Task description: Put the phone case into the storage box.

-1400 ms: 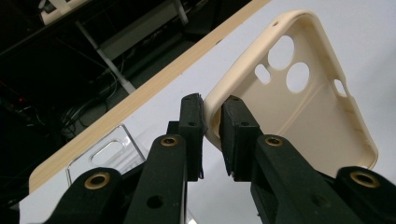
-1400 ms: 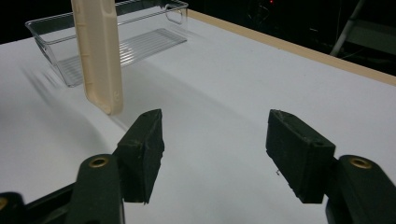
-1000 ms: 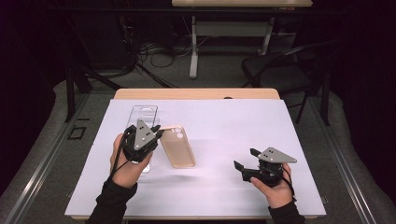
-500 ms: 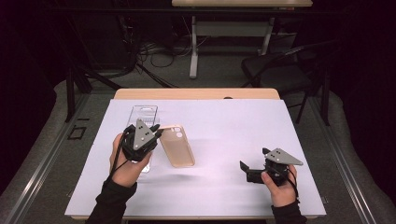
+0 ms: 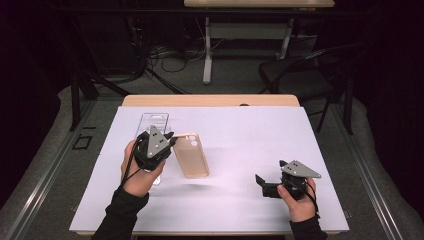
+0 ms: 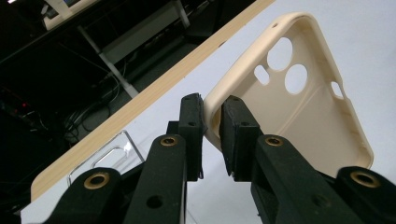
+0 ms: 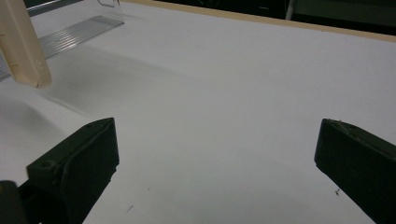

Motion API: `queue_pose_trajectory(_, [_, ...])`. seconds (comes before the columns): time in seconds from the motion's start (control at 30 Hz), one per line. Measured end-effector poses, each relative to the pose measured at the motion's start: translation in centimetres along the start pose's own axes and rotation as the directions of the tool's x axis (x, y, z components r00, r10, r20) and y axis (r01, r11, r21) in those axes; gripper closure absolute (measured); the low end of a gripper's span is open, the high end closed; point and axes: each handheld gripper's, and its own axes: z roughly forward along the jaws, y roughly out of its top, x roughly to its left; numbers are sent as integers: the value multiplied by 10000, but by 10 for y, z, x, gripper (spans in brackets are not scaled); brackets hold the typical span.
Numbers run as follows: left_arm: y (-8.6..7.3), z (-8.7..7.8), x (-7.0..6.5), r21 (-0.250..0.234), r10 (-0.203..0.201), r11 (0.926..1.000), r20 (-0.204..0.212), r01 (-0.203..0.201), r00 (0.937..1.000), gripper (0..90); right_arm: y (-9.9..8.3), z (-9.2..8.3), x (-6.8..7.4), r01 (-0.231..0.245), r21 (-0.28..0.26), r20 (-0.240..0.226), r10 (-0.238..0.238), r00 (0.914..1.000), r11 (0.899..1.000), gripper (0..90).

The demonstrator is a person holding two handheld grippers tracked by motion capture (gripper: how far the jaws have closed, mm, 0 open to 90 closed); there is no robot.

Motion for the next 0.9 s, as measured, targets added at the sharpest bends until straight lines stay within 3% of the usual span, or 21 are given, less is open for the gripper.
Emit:
queue_pose_trajectory(0.5, [0,0,10,-228,-97,9997,-89,95,9999,797,-3,1,-1,-110,0,44,110,9999,9999,0])
queue_pose_trajectory(0.7, [5,5,17,-324,-217,9992,155,222,9996,797,-3,0,-2,-127,-58,75,127,9999,9999,0])
queue_pose_trajectory(0.9, [9,13,21,-146,-91,9998,446,98,9990,797,-3,0,-3,-149,-42,95,149,9998,9999,0])
